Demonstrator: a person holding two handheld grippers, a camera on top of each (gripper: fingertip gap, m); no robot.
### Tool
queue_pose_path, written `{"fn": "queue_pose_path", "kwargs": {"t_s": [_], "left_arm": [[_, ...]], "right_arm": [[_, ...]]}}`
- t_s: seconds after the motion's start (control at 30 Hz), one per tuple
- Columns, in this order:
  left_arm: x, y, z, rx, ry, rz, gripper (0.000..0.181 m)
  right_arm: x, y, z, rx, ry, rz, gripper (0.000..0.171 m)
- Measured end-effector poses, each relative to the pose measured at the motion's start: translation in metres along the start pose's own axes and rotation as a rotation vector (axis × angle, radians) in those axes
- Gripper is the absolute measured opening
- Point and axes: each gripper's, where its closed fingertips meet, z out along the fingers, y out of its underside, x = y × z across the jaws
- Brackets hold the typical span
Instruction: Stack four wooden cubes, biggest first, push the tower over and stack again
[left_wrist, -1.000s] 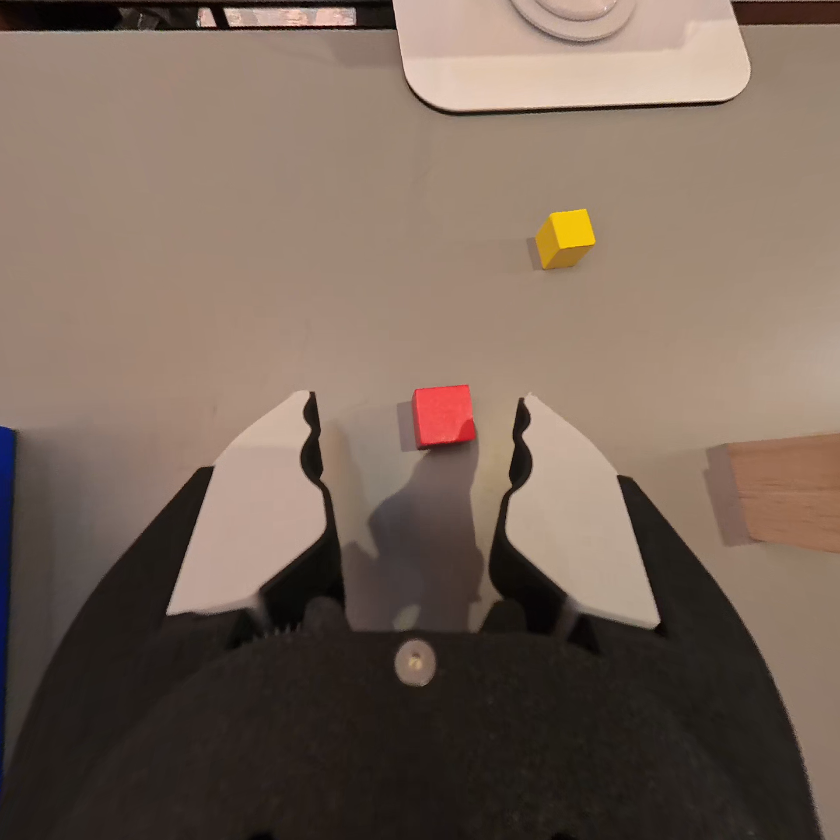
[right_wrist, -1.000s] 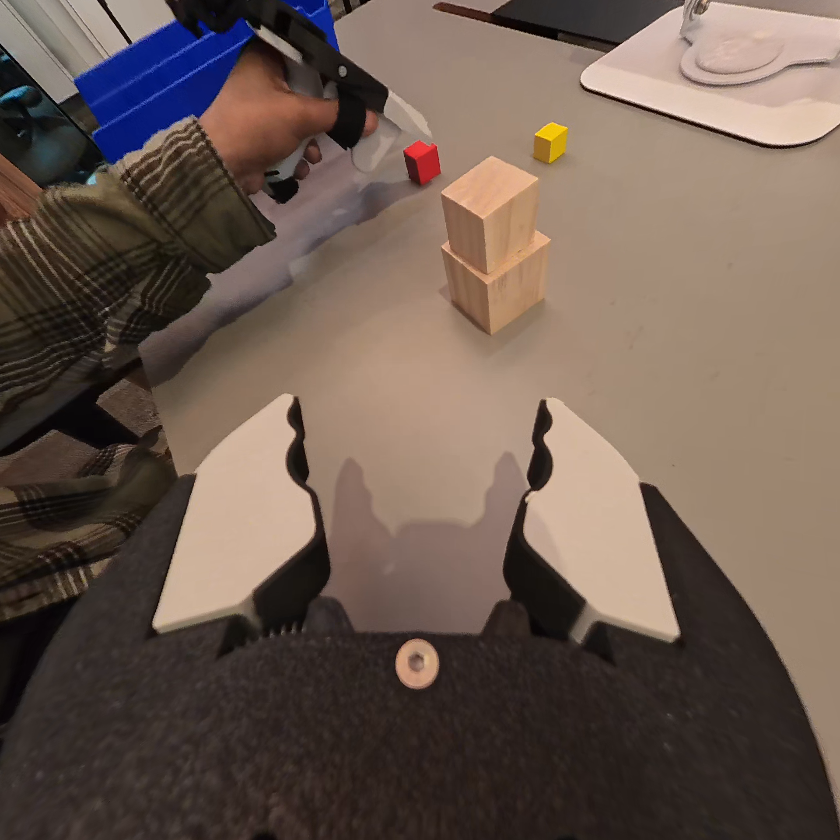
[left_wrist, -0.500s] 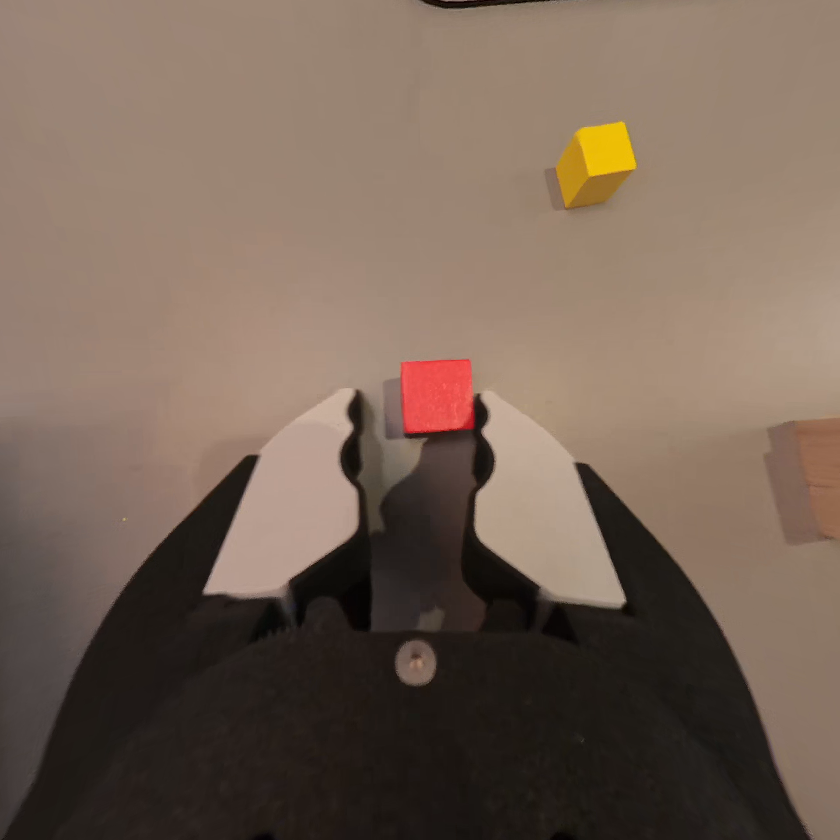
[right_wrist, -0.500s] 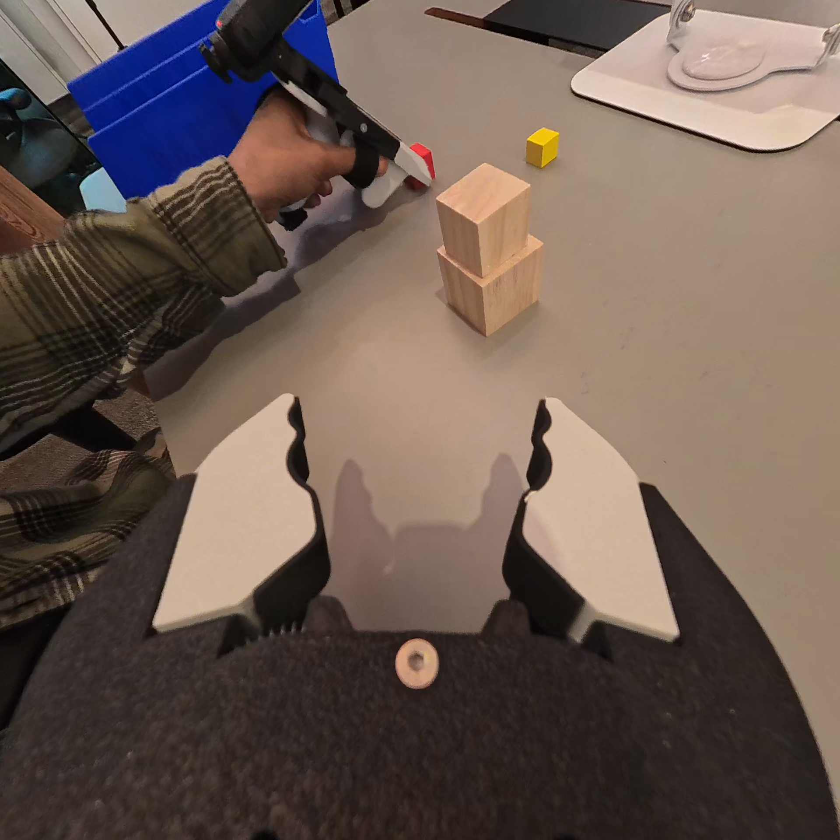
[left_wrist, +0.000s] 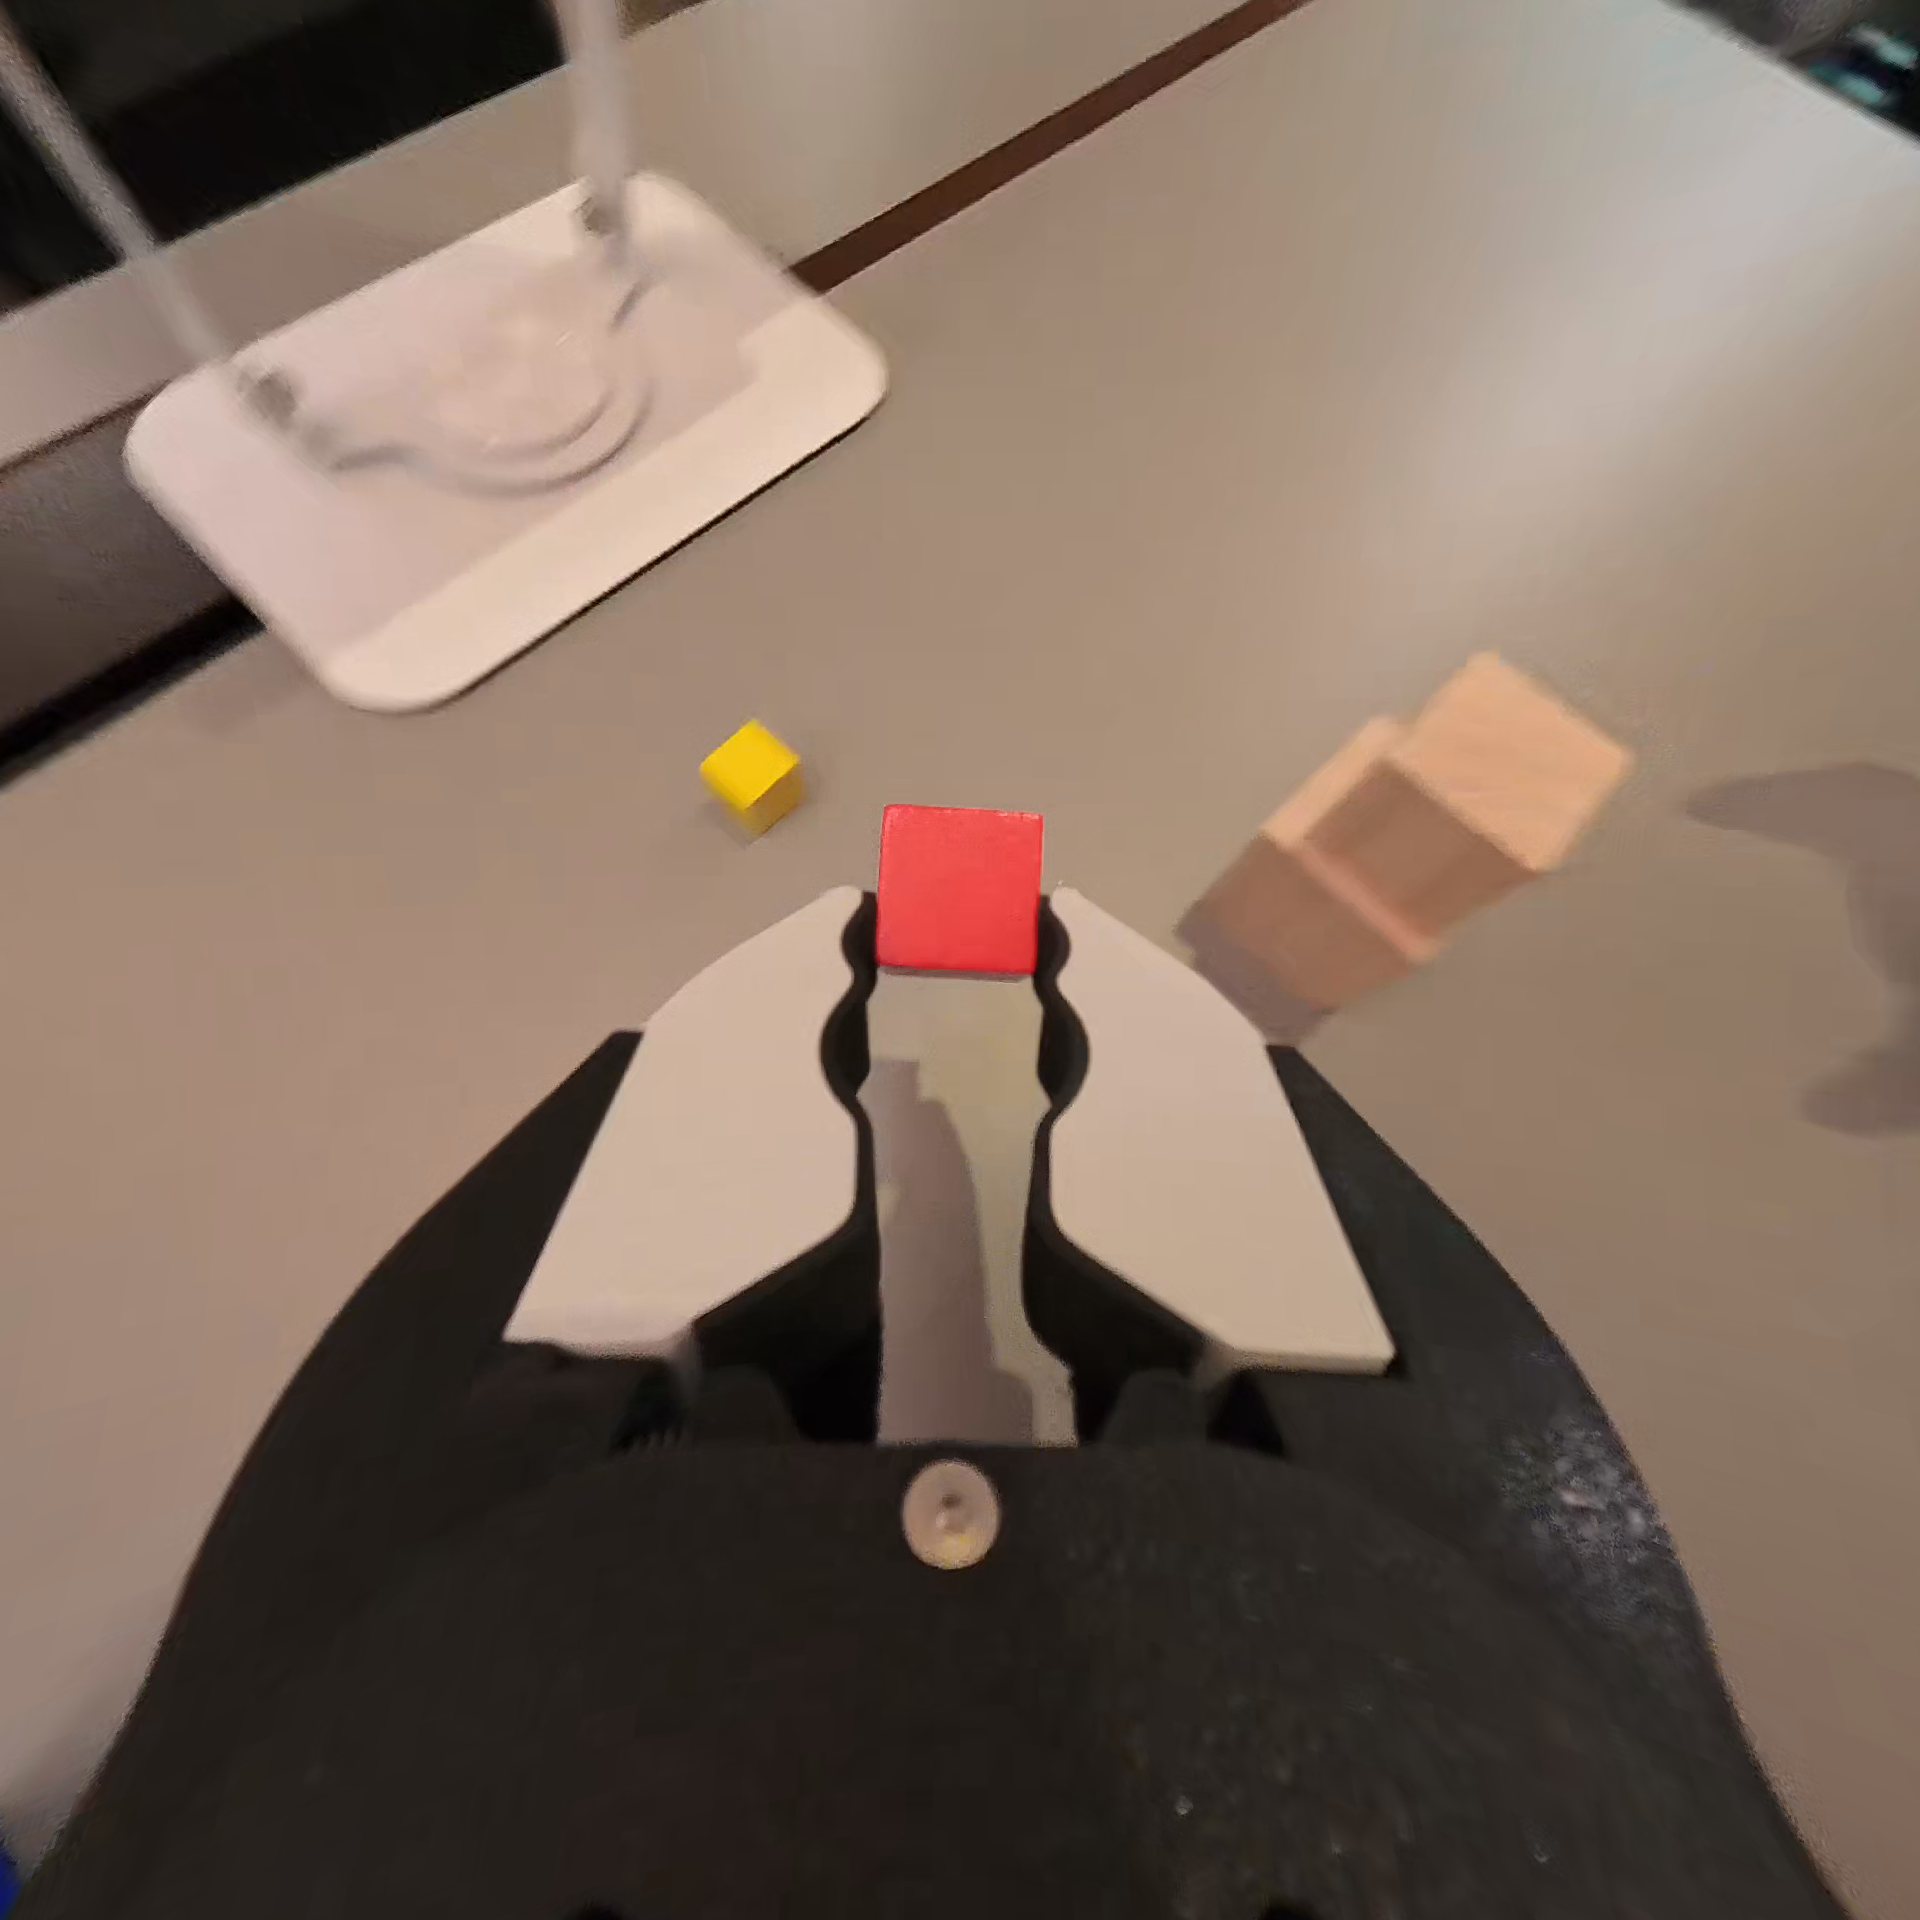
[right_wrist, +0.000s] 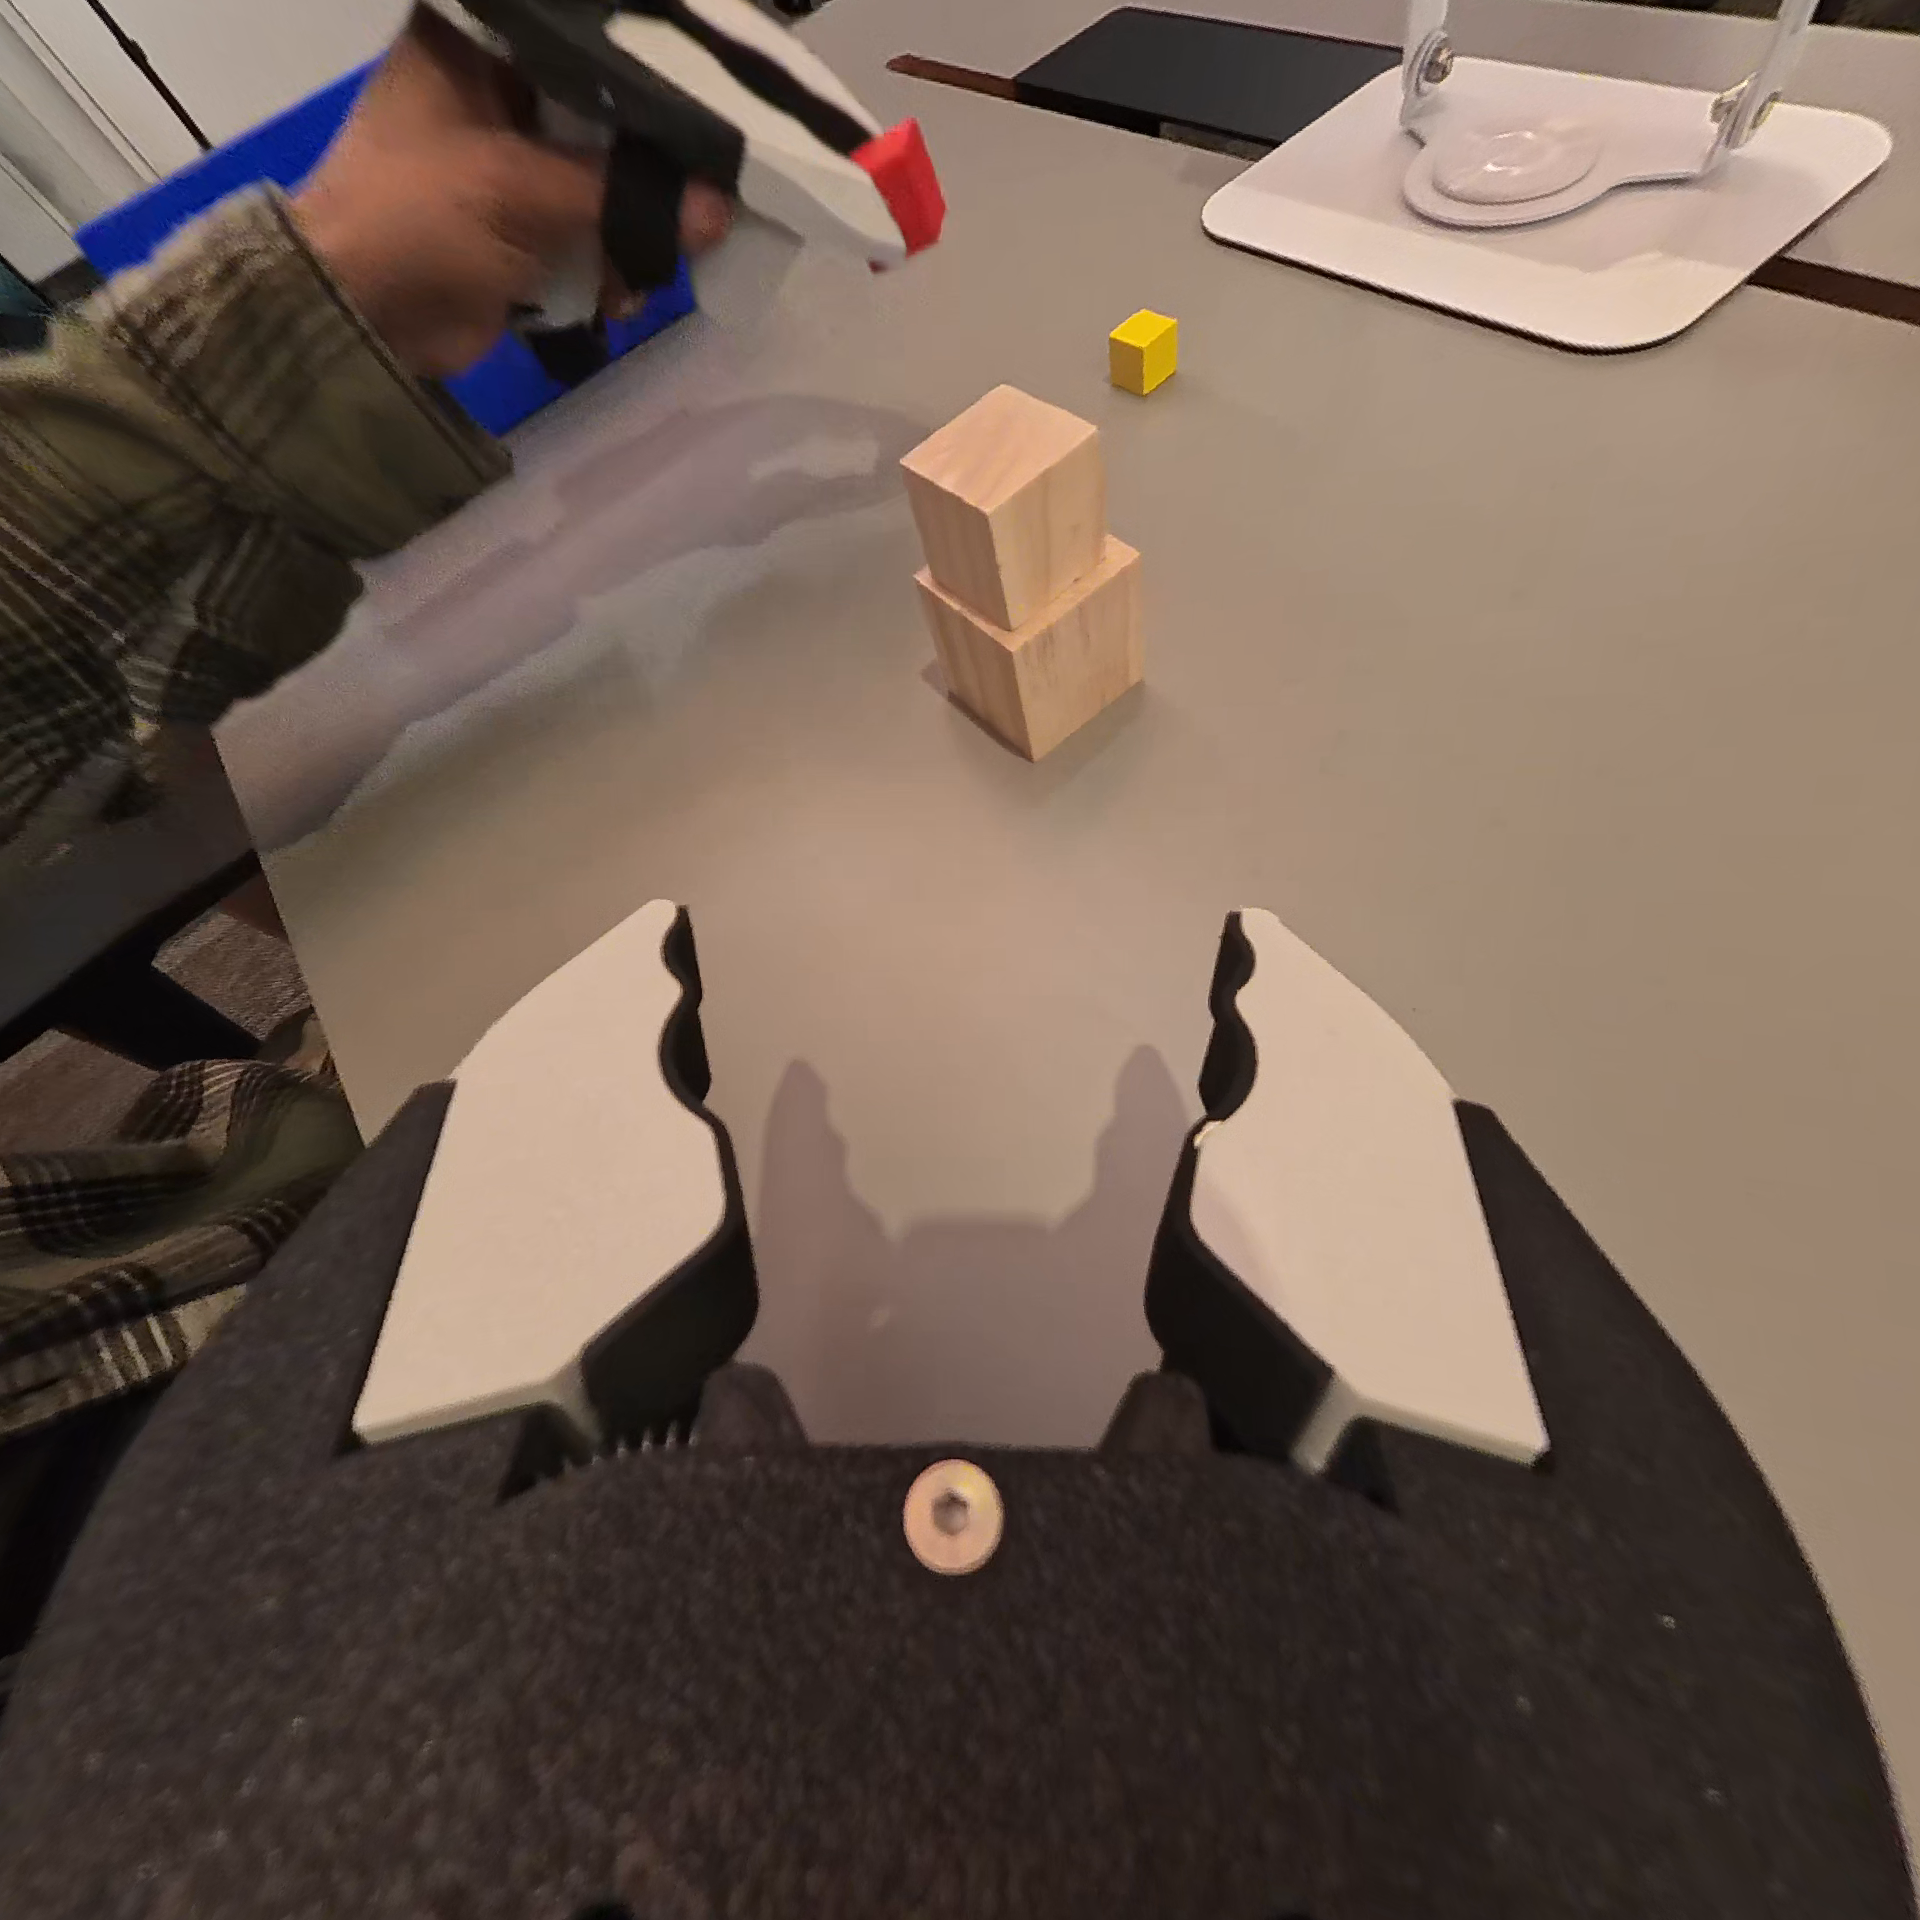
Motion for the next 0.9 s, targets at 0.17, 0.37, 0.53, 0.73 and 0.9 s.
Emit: {"fn": "queue_pose_path", "kwargs": {"t_s": [0.17, 0.37, 0.53, 0.73, 0.9], "left_arm": [[0.053, -0.031, -0.01, -0.037, 0.235, 0.254, 0.028], [0.098, -0.036, -0.006, -0.113, 0.377, 0.423, 0.028], [0.115, -0.036, 0.005, -0.195, 0.417, 0.417, 0.028], [0.124, -0.031, 0.02, -0.232, 0.452, 0.441, 0.028], [0.122, -0.021, 0.03, -0.268, 0.45, 0.445, 0.028]], "right_arm": [[0.001, -0.001, -0.002, -0.001, 0.007, -0.01, 0.092], [0.004, 0.002, 0.002, -0.015, 0.015, -0.011, 0.092], [0.006, 0.006, 0.005, -0.03, 0.014, -0.009, 0.092], [0.008, 0.007, 0.006, -0.034, 0.014, -0.006, 0.092], [0.009, 0.007, 0.005, -0.03, 0.016, -0.004, 0.092]]}}
